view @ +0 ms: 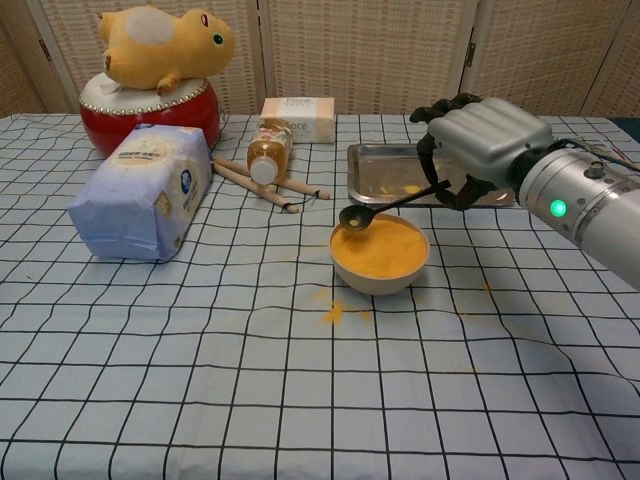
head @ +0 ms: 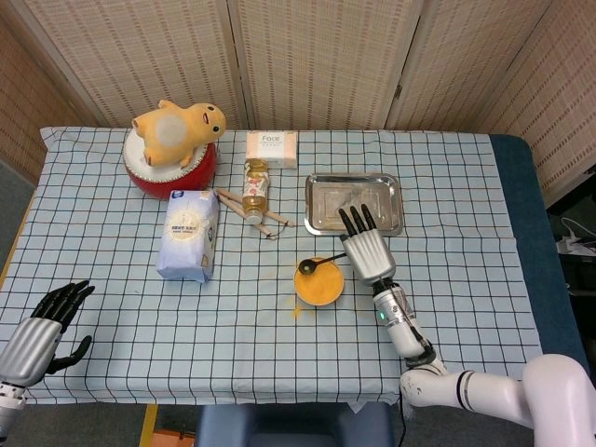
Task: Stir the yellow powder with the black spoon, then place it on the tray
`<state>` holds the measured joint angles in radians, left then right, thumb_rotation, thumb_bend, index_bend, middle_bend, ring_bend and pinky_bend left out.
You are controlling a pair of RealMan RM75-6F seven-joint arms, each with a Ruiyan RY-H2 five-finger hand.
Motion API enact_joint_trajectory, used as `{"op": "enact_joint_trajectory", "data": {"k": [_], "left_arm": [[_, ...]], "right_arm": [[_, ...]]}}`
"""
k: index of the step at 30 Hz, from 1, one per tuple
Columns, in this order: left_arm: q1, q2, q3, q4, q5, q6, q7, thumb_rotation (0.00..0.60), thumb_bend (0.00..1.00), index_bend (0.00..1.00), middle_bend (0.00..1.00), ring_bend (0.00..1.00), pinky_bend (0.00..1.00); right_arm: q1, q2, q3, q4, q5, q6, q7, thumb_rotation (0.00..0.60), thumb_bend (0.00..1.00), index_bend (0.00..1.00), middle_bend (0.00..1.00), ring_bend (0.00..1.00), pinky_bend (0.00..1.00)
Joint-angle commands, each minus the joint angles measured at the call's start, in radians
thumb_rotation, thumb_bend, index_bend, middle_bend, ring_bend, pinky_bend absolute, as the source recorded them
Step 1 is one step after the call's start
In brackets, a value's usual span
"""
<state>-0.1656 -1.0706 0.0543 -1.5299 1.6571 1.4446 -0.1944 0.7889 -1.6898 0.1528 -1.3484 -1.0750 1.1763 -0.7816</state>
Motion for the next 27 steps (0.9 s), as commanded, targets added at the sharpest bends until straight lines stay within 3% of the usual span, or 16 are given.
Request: {"op": "enact_joint_trajectory", "data": {"k": [1,15,27], "left_arm": [[-0.001,-0.001,0.001,-0.001,0.000,-0.003,0.004,0.600,0.43,0.00,0.00,0.00,0.08],[-0.005,-0.005,0.002,-0.005,-0.003,-0.015,0.018,0.600,0.43,0.00,0.00,0.00,0.08],[-0.002,-0.001,0.002,-0.006,0.000,-0.004,0.011,0.600,0.43,0.00,0.00,0.00,0.08]], "right_arm": [[0.004,0.028,-0.023,0.004,-0.057,0.023,-0.044,0.600,0.35,0.83,0.09,0.00,0.01],[0.018,0.106,-0.065,-0.009,-0.171,0.041,-0.268,0.600,0.35,0.86,0.11,0.00,0.04],[0.012,0.102,-0.095,-0.013,-0.244,0.030,-0.338,0.600,0.36,0.87,0.11,0.00,0.04]]}}
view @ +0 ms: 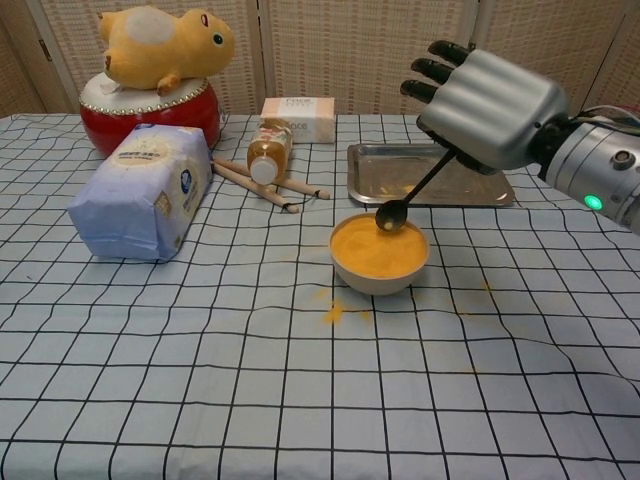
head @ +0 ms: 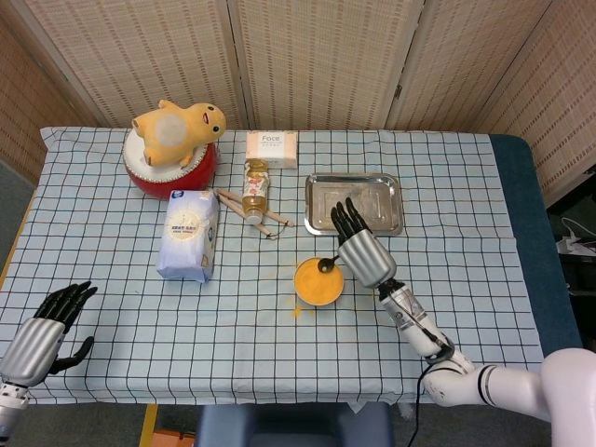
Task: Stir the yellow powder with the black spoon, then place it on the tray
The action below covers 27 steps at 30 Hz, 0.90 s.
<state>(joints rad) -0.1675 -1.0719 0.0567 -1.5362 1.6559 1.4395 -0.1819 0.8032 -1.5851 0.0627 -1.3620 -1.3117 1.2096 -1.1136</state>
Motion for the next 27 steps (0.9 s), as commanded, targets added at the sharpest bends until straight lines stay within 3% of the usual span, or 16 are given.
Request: {"op": "enact_joint_trajectory", "data": {"k": [1,13,27], "left_arm": [[0.000,0.001,0.000,0.000,0.002,0.001,-0.002,0.600,0.43,0.00,0.00,0.00,0.08],[0.003,0.004,0.003,0.002,0.010,0.012,-0.013,0.600,0.43,0.00,0.00,0.00,0.09],[0.008,0.006,0.005,0.001,0.019,0.024,-0.017,0.600,0.43,0.00,0.00,0.00,0.08]], "right_arm": [[-0.004,-0.004,-0.007,0.001,-0.011,-0.005,-0.009,0.600,0.36,0.87,0.11,0.00,0.04],[-0.023,-0.007,-0.034,-0.039,-0.081,-0.018,-0.003,0.600,0.36,0.89,0.12,0.00,0.04],[-0.046,0.001,0.025,-0.076,-0.082,0.004,0.030,0.600,0.36,0.89,0.12,0.00,0.05]]}}
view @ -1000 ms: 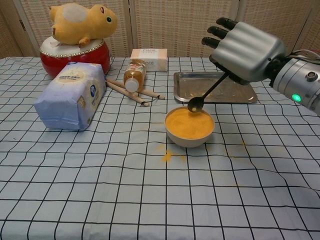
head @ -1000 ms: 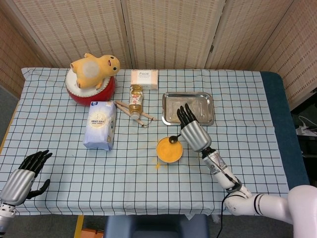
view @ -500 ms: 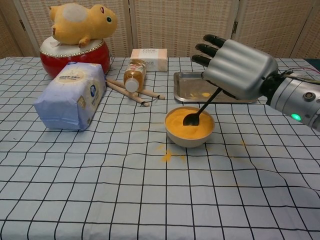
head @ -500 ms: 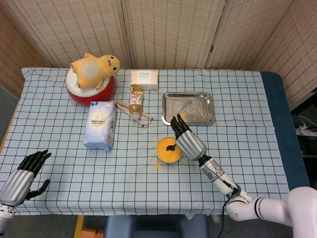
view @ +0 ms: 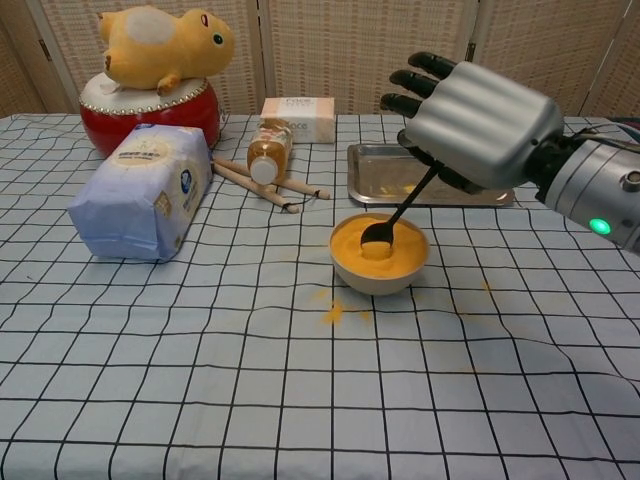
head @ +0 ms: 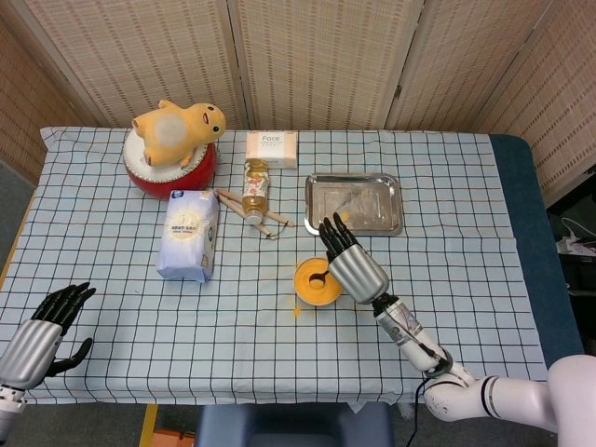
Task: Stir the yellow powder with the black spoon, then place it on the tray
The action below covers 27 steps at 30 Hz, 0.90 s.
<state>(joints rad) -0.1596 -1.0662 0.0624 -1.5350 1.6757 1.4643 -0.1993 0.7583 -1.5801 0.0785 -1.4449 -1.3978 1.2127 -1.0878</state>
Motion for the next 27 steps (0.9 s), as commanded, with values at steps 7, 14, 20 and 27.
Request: {"op": "enact_joint_trajectory", "data": {"k": [7,14,20,27], "left_arm": [[-0.001,0.000,-0.002,0.002,-0.004,-0.002,-0.004,0.600,0.43,0.00,0.00,0.00,0.09],[-0.005,0.000,-0.002,0.003,-0.007,-0.011,-0.007,0.600,0.43,0.00,0.00,0.00,0.09],[-0.005,0.001,-0.001,0.004,-0.005,-0.011,-0.010,0.600,0.43,0.00,0.00,0.00,0.09],[-0.008,-0.001,-0.001,0.003,-0.007,-0.017,-0.004,0.600,0.43,0.00,0.00,0.00,0.09]], "right_arm": [[0.019,-0.028,0.044,0.069,0.013,-0.021,0.000,0.600,0.36,0.89,0.12,0.00,0.05],[0.041,-0.062,0.049,0.144,0.014,-0.055,-0.016,0.600,0.36,0.89,0.12,0.00,0.05],[0.042,-0.084,0.044,0.179,0.003,-0.058,-0.008,0.600,0.36,0.89,0.12,0.00,0.05],[0.031,-0.071,0.012,0.161,-0.046,-0.046,-0.004,0.600,0.36,0.89,0.12,0.00,0.05]]}}
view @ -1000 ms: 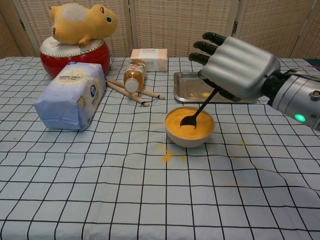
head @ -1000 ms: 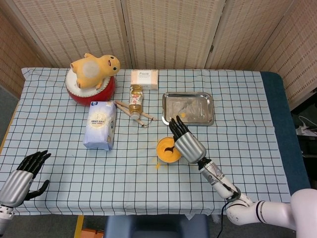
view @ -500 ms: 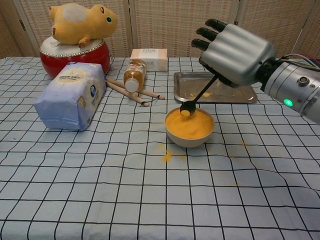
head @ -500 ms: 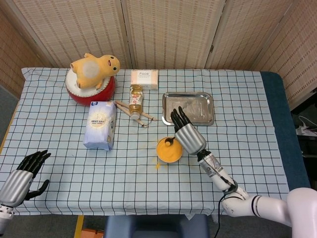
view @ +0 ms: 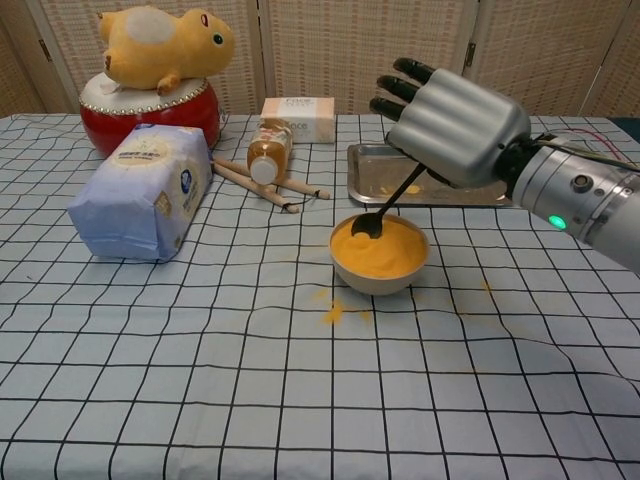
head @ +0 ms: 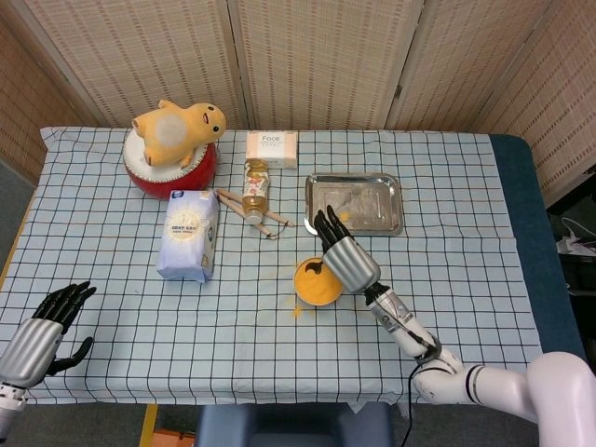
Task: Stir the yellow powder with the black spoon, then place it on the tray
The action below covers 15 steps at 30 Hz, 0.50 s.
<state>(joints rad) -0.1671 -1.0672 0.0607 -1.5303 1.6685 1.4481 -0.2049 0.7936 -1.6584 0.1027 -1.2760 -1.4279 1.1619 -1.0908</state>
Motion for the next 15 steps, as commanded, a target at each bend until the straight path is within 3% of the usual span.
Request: {"op": "enact_joint_trajectory", "data": {"k": [1,7,15], "left_arm": [[0.000,0.000,0.001,-0.002,0.002,0.000,0.003,0.600,0.43,0.00,0.00,0.00,0.09],[0.003,0.001,0.002,-0.004,0.008,0.010,0.004,0.600,0.43,0.00,0.00,0.00,0.09],[0.006,0.002,0.004,-0.002,0.015,0.019,-0.001,0.600,0.43,0.00,0.00,0.00,0.09]], "right_arm": [[-0.007,0.010,-0.018,-0.013,-0.023,0.005,-0.001,0.600,0.37,0.89,0.12,0.00,0.05],[-0.028,0.028,-0.036,-0.069,-0.046,0.014,0.030,0.600,0.37,0.89,0.12,0.00,0.05],[-0.054,0.061,-0.009,-0.139,-0.038,0.042,0.075,0.600,0.37,0.89,0.12,0.00,0.06]]}}
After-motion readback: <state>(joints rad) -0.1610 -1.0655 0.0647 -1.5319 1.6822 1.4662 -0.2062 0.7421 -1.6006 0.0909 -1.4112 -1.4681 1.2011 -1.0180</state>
